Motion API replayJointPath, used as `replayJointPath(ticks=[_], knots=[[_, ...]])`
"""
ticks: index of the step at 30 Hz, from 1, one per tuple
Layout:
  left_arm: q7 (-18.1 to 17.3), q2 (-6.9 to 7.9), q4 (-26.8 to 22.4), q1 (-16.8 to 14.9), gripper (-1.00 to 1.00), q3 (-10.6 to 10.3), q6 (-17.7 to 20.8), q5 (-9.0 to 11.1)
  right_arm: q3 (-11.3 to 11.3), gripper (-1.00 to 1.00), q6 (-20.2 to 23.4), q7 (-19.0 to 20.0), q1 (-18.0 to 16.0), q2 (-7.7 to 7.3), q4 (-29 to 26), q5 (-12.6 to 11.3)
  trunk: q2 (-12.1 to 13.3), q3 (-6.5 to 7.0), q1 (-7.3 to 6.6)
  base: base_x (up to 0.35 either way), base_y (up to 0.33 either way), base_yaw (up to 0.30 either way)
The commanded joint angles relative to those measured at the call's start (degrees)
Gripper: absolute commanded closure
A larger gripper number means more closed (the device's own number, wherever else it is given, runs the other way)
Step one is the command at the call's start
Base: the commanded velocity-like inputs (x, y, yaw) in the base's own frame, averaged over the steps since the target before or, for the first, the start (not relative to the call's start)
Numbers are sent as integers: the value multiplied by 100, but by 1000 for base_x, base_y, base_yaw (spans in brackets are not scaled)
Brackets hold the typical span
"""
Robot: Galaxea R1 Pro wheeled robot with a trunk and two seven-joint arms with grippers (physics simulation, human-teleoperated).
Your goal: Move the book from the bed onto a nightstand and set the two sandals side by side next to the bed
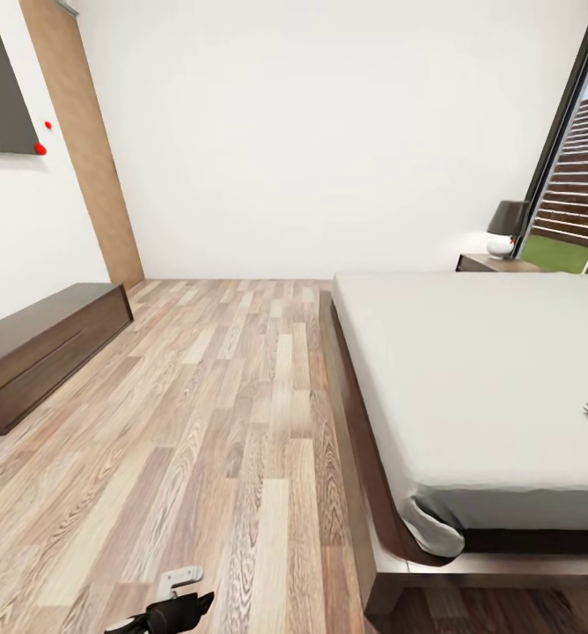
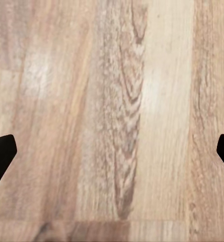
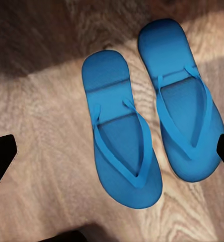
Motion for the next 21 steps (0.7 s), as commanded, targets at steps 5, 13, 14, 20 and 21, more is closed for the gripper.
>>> replayJointPath(ticks=[5,13,14,20,21], knots=[[-10,-6,8,-4,-100,48,-27,-57,-44,-100,-40,30,-3,1,5,-15,200,85,-112,0,0,0],[-10,-7,9,-4,-100,48,-28,-53,-48,-100,-48,30,-3,-3,5,-26,521,229,-287,0,0,0],[-10,-7,9,-4,-100,48,-28,-53,-49,-100,-48,30,-3,-4,5,-26,561,247,-309,0,0,0],[-10,-8,9,-3,-100,48,-28,-53,-53,-100,-48,30,-3,-7,5,-27,802,354,-441,0,0,0],[-10,-8,9,-3,-100,48,-28,-54,-53,-100,-48,30,-3,-8,5,-27,842,372,-463,0,0,0]])
